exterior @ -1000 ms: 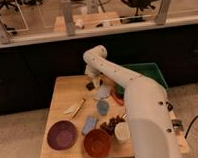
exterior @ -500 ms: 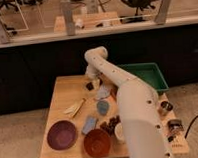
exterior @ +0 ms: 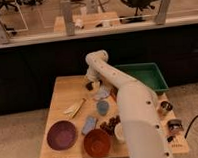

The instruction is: Place eraser in paper cup

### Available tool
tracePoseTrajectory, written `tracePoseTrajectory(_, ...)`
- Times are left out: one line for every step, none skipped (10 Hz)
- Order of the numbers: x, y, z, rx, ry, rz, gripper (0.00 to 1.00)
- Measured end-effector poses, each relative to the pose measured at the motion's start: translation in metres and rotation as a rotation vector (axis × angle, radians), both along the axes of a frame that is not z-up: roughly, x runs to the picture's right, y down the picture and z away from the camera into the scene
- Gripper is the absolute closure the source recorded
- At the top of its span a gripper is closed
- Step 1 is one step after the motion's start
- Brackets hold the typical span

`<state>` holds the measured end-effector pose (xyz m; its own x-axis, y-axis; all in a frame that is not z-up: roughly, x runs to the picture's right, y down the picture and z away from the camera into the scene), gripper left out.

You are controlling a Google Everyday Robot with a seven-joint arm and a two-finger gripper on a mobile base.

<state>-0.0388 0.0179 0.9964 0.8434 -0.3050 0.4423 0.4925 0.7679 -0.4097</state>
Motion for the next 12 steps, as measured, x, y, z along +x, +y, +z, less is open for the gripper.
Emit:
tracePoseTrajectory(-0.001, 0.001, 0.002, 0.004, 0.006, 0.003, 0.38)
tracePoseTrajectory(-0.001, 0.002, 0.003, 0.007, 0.012, 0.006, 0.49)
tracePoseTrajectory(-0.002, 0.002, 0.004, 0.011, 0.016, 0.008, 0.59)
tracePoseTrajectory(-0.003, 0.003, 0.004, 0.016, 0.02, 0.012, 0.68)
tracePoseTrajectory(-0.003, 0.002, 0.002, 0.029, 0.022, 0.02, 0.78)
tracePoseTrajectory(-0.001, -0.002, -0.004, 0.049, 0.021, 0.026, 0.82)
tracePoseTrajectory(0.001, -0.007, -0.014, 0.075, 0.012, 0.026, 0.82)
tracePoseTrajectory(0.004, -0.012, -0.023, 0.086, 0.0, 0.037, 0.82)
tracePoseTrajectory(0.007, -0.013, -0.026, 0.087, -0.016, 0.049, 0.82)
tracePoseTrajectory(0.011, -0.015, -0.031, 0.09, -0.039, 0.065, 0.82)
tracePoseTrajectory(0.015, -0.022, -0.04, 0.096, -0.068, 0.085, 0.82)
tracePoseTrajectory(0.02, -0.032, -0.052, 0.102, -0.097, 0.108, 0.82)
